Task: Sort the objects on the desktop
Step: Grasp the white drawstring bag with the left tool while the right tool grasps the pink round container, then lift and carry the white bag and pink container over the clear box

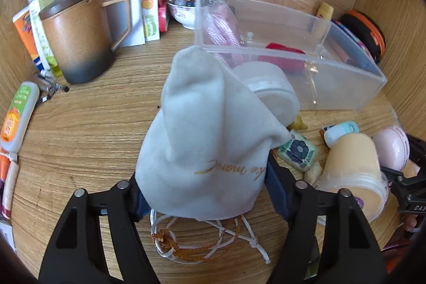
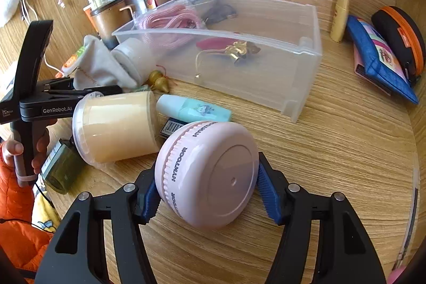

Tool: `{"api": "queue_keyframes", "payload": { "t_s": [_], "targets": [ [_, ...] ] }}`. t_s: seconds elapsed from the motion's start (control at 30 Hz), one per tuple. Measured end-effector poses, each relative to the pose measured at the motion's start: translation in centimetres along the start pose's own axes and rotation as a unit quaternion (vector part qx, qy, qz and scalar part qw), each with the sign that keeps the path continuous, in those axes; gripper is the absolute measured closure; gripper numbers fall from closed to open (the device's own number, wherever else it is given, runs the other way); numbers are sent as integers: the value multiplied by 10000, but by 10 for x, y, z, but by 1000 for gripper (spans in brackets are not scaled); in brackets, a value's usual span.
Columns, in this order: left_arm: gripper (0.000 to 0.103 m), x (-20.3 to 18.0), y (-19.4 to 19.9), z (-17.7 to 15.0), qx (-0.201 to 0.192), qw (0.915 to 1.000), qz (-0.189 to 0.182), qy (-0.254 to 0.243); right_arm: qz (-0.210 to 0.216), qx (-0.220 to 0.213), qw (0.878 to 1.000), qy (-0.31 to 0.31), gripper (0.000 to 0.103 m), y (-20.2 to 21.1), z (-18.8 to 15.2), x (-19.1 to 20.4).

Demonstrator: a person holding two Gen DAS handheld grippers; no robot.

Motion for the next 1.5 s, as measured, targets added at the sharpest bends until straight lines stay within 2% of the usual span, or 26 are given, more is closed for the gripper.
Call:
{"api": "queue_keyframes", "payload": {
  "t_s": [0.1,0.4,0.93,1.5],
  "targets": [
    [43,3,4,0,-41,9999,-65,72,30,-66,9999,-91,44,5,2,-4],
    [50,15,15,-1,-231,9995,-74,224,20,-292,9991,-290,44,20,9,-14],
    [51,9,59,15,-815,9961,-280,178,-159,-659,9972,-330,44,45,25,-22],
    [51,-18,71,51,-1094,9924,-554,-134,-375,-954,9944,-268,44,57,52,-32]
  ]
}}
Point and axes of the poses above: each gripper's, at about its wrist camera, not at the fingertips, and y roughly against the way its jaws point, x to its left, z to its top, the point moved 2 cm from there along -y, roughly the way its jaws point, and after that the axes turned 3 degrees about x, right-handed, at the moved point
